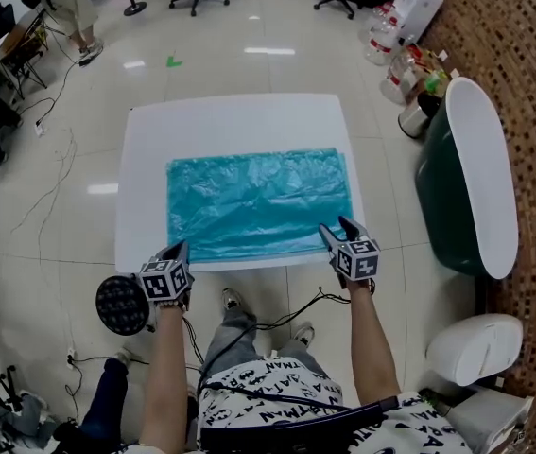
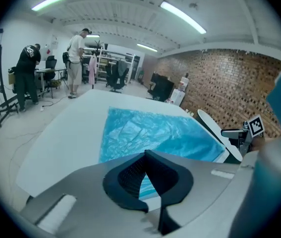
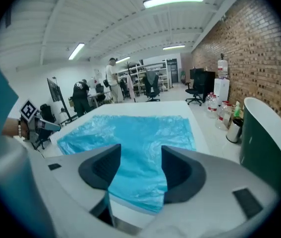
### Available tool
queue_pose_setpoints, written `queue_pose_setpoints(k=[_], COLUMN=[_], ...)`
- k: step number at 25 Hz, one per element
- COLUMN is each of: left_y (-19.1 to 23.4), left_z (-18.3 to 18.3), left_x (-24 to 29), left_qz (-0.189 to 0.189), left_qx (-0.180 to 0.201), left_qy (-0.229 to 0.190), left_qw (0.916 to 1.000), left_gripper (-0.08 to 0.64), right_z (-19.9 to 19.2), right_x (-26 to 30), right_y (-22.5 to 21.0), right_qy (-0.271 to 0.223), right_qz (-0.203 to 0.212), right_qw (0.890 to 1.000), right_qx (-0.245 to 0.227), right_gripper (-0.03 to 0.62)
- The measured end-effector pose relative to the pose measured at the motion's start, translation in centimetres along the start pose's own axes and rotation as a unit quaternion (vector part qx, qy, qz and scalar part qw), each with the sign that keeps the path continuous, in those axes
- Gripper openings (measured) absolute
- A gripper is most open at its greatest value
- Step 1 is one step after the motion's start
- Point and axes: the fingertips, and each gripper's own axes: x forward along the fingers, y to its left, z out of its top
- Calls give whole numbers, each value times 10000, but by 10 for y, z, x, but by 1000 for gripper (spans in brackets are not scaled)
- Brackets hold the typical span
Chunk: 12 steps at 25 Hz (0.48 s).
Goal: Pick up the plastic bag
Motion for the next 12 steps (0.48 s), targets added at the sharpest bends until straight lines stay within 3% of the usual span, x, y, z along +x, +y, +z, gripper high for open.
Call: queue_pose_setpoints(k=[2, 3, 6, 12], left_y=[-19, -31, -70, -150], left_z=[14, 20, 24, 8], left_x=[-23, -34, -68, -121], left_qz=[-29, -49, -163, -216], left_qx=[-68, -109, -320, -487], left_qy=[-429, -639, -1151, -1616], left_qw=[9991, 9979, 9927, 9854], left_gripper=[0, 0, 0, 0], right_z=[21, 29, 37, 13], right_x=[-22, -34, -74, -130], right_y=[13, 20, 40, 66], right_qy=[-453, -674, -1023, -718], right_qz=[297, 473, 766, 1068], right_qw=[9978, 9951, 9890, 9902], right_qx=[380, 555, 750, 542], right_gripper=[267, 226, 13, 1])
